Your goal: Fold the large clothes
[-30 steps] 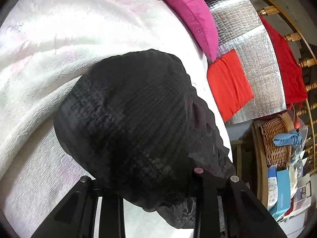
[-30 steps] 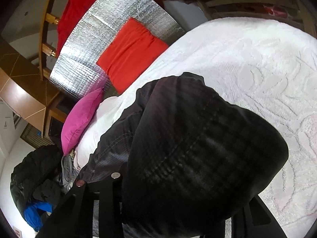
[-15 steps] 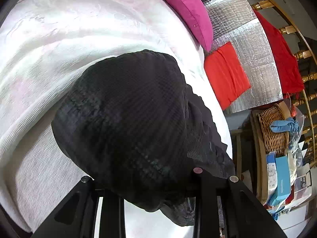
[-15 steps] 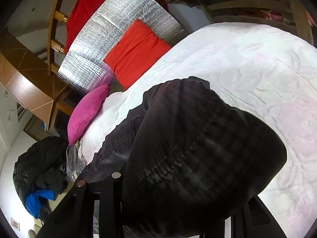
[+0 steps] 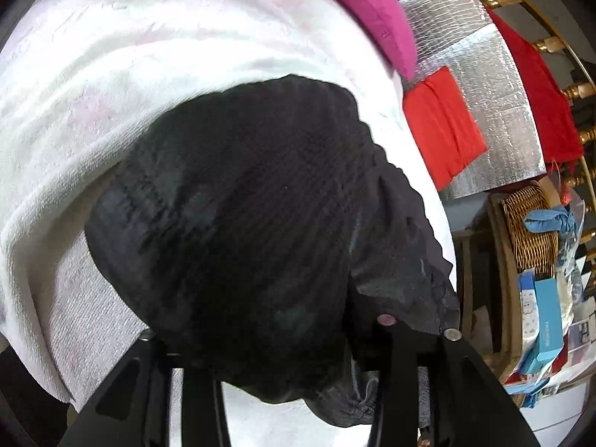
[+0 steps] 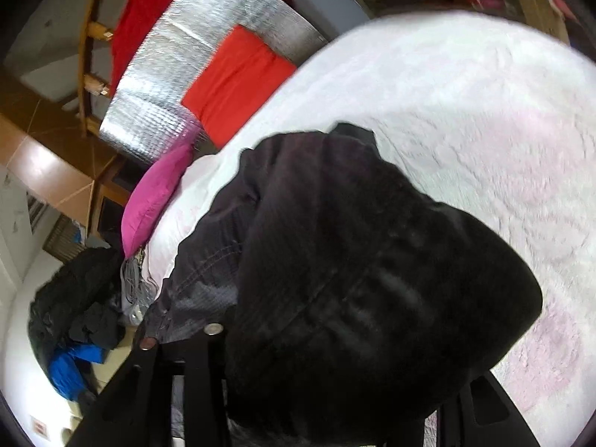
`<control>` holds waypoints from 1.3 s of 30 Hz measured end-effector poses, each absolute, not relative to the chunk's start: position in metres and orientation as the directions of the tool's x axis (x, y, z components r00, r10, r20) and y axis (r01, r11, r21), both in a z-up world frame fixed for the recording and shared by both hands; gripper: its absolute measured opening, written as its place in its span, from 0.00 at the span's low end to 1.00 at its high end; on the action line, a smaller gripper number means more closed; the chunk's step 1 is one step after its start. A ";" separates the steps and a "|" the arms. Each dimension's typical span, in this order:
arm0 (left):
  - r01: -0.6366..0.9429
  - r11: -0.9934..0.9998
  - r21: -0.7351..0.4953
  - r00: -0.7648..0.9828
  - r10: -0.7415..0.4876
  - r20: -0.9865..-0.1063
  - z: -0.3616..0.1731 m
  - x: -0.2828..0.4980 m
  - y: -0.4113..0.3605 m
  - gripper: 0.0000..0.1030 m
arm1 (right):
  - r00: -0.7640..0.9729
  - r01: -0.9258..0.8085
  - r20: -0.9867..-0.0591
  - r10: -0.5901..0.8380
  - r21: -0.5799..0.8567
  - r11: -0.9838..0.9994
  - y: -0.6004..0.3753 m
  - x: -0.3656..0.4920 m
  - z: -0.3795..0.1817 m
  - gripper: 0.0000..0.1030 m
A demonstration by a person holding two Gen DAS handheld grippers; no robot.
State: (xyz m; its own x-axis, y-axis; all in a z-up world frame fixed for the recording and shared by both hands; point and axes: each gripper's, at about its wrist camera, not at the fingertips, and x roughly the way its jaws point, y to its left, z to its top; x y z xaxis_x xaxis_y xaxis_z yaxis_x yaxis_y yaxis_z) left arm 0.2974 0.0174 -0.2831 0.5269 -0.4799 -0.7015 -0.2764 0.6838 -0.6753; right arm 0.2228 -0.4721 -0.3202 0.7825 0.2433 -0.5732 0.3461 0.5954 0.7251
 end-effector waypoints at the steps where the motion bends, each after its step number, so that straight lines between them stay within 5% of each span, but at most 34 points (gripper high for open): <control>1: -0.281 0.683 -0.674 0.514 -0.486 -0.707 -0.285 0.298 0.018 0.51 | 0.776 0.357 -0.578 0.253 0.733 0.579 -0.474 0.222 -0.322 0.56; 5: -0.274 0.712 -0.646 0.473 -0.485 -0.736 -0.284 0.292 0.023 0.69 | 0.749 0.384 -0.598 0.285 0.743 0.548 -0.478 0.212 -0.321 0.67; 12: -0.236 0.746 -0.623 0.483 -0.466 -0.741 -0.265 0.245 0.057 0.72 | 0.738 0.450 -0.608 0.294 0.767 0.457 -0.501 0.156 -0.322 0.74; 20: -0.206 0.847 -0.490 0.610 -0.280 -0.741 -0.203 0.219 0.095 0.76 | 0.760 0.499 -0.637 0.127 0.698 0.513 -0.547 0.105 -0.282 0.74; 25: -0.188 0.890 -0.416 0.640 -0.211 -0.739 -0.184 0.271 0.079 0.81 | 0.778 0.423 -0.609 0.158 0.691 0.586 -0.549 0.146 -0.259 0.74; 31: -0.273 0.861 -0.428 0.507 -0.249 -0.825 -0.218 0.349 0.072 0.81 | 0.707 0.362 -0.666 0.239 0.631 0.686 -0.531 0.233 -0.261 0.74; 39: -0.300 0.855 -0.423 0.505 -0.234 -0.831 -0.238 0.379 0.061 0.75 | 0.683 0.284 -0.700 0.209 0.517 0.808 -0.501 0.313 -0.248 0.74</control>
